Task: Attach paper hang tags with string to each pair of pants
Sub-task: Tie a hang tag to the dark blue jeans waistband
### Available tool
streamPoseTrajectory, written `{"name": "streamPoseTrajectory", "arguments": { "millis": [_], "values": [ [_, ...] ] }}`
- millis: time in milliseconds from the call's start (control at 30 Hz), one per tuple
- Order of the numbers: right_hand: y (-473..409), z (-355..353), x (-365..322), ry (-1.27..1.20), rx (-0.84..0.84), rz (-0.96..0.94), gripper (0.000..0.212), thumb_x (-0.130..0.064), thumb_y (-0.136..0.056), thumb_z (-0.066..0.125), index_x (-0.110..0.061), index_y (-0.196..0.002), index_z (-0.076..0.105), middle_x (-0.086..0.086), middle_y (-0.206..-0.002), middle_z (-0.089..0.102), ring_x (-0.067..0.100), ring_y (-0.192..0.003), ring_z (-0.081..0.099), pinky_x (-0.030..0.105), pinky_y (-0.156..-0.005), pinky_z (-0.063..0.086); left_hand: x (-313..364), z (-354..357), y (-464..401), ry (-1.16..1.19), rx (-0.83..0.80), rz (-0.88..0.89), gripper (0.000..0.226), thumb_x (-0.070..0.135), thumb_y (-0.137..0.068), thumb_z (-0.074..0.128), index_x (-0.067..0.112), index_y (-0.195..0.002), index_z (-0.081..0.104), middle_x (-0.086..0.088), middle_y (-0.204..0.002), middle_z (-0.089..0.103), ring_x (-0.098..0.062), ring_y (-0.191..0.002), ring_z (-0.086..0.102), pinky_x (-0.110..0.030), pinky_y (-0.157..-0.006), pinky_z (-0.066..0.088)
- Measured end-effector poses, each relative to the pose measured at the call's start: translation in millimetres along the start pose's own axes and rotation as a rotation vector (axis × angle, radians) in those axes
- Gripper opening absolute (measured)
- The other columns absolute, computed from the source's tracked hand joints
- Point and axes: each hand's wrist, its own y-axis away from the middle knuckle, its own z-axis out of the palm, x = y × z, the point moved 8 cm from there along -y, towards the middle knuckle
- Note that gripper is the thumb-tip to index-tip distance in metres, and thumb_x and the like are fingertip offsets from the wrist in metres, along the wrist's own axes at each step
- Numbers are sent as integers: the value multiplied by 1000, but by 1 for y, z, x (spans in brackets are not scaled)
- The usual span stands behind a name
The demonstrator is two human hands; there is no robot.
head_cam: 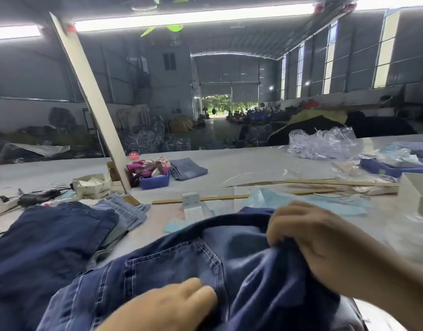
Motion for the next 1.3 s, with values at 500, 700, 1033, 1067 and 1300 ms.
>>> {"name": "streamPoseTrajectory", "arguments": {
  "millis": [500, 700, 1033, 1067, 1300],
  "values": [
    [-32, 18, 23, -52, -259, 384, 64, -84, -64, 21, -48, -99, 60, -27, -92, 62, -10, -86, 53, 27, -76, 46, -22, 59, -54, 308, -85, -370, 71, 84, -58, -2, 65, -118, -34, 27, -158, -18, 6, -144, -12, -32, -120, -7],
    [10, 96, 54, -126, -475, 525, 98, -90, -55, 19, -43, -138, 43, -20, -140, 47, 6, -127, 43, 34, -109, 32, -23, 66, -50, 284, -183, -359, 76, 97, -51, -6, 69, -115, -34, 46, -130, -37, 22, -129, -28, -12, -108, -23],
    [30, 106, 68, -309, -454, 592, 72, -85, -59, 33, -59, -125, 44, -27, -126, 51, -2, -117, 46, 33, -106, 36, -62, 90, -46, 366, -252, -481, 119, 103, -45, -7, 49, -148, 16, 29, -154, 27, 11, -132, 28, -12, -104, 21],
    [29, 105, 66, -300, -456, 592, 78, -85, -58, 32, -57, -130, 41, -26, -127, 50, 0, -118, 45, 33, -107, 35, -64, 92, -45, 377, -271, -483, 120, 103, -43, -7, 50, -148, 16, 30, -153, 27, 13, -130, 28, -11, -102, 20],
    [25, 94, 56, -249, -495, 605, 66, -74, -73, 39, -44, -132, 44, -8, -124, 53, 15, -115, 46, 39, -101, 37, -78, 72, -94, 327, -612, -383, 40, 58, -97, 37, 45, -134, 46, 19, -141, 48, 2, -125, 42, -22, -108, 29]
  ]
}}
